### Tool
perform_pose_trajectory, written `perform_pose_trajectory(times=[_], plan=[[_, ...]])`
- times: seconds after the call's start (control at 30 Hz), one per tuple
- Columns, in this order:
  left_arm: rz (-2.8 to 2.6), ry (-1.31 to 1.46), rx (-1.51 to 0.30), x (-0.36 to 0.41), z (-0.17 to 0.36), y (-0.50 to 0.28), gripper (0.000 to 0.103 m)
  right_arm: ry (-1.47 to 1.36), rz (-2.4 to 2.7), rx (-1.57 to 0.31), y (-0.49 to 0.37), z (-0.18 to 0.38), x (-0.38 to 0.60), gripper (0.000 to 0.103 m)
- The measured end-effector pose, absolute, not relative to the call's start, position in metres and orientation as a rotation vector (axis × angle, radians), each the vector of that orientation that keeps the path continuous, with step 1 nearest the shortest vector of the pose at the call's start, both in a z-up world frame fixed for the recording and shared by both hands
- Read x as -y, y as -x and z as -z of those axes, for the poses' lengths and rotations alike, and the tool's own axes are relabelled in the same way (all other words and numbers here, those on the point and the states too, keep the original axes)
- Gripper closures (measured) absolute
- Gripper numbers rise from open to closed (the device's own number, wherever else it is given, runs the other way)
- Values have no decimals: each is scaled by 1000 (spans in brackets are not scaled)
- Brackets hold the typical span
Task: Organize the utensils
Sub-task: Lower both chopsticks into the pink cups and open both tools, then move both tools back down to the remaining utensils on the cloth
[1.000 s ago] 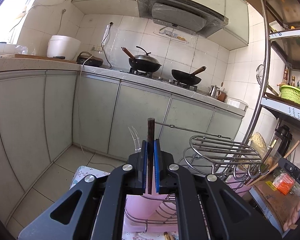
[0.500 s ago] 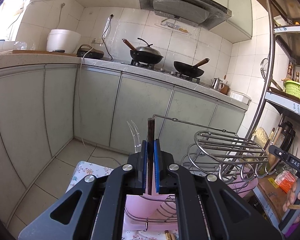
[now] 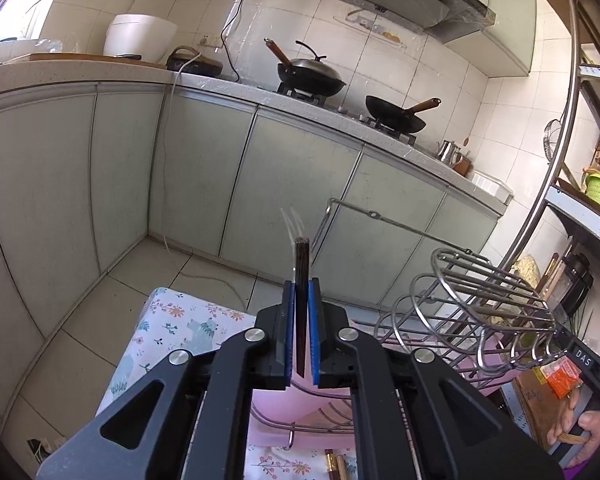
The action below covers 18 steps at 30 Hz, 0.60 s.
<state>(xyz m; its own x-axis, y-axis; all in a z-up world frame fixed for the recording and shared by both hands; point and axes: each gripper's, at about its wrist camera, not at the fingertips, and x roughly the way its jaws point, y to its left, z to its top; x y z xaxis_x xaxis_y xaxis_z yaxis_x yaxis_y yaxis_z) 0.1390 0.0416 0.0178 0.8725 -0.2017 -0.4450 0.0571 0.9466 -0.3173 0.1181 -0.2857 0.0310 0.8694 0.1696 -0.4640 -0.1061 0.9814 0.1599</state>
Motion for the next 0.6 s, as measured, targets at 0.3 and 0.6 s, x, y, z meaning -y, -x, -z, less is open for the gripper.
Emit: perform_pose_trajectory(times=[0.3, 0.6], plan=[[164, 260, -501, -33, -23, -133, 73, -159, -177, -518, -107, -23, 285, 79], [142, 241, -418, -34, -47, -113, 69, -146, -186, -483, -85, -32, 281, 79]])
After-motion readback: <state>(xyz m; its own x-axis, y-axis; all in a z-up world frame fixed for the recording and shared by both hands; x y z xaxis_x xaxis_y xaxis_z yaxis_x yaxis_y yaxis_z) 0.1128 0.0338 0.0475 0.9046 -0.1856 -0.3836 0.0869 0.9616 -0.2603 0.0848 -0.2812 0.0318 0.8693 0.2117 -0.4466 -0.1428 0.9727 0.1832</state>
